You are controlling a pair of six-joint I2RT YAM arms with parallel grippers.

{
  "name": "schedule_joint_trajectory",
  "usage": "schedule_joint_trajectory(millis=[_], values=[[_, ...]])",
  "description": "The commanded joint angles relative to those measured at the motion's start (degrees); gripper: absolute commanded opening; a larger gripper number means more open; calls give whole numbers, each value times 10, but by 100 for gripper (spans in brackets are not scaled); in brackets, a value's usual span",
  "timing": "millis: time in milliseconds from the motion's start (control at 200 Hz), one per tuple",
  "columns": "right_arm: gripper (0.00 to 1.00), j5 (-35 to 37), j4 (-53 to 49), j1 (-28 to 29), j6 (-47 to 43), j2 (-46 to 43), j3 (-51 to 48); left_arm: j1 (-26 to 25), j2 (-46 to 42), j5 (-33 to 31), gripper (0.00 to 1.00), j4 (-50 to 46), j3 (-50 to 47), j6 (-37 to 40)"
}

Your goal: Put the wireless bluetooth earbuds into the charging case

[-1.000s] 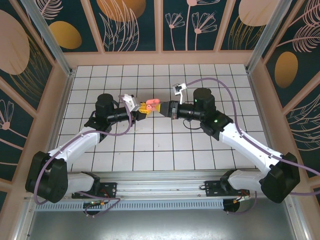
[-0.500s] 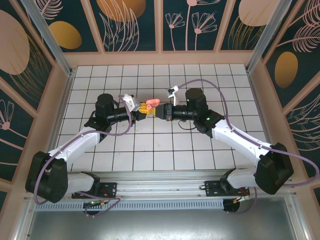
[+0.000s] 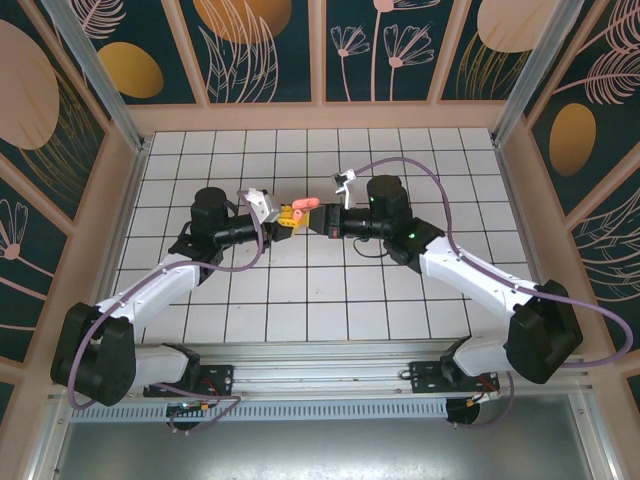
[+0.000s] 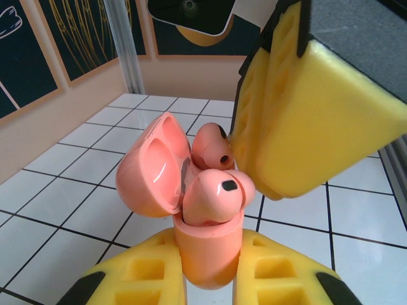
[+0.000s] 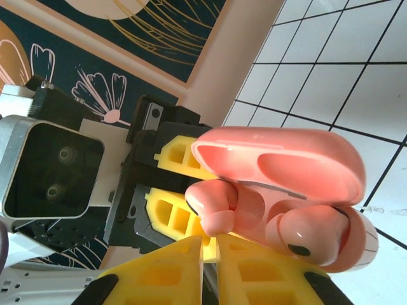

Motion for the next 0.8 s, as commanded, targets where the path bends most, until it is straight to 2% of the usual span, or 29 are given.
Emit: schedule_joint_trajectory(millis=[0,450,616,796], values=[[14,27,28,3,10,-1,18,-3,-7,10,8,6,3,0],[16,69,25,-4,29,-16,10,-3,-10,10,8,3,3,2],[21,62,19,-4,24,-28,5,-3,-11,6,8,3,3,2],[22,38,36,-4,11,-55,0,-3,-11,6,8,1,3,3]])
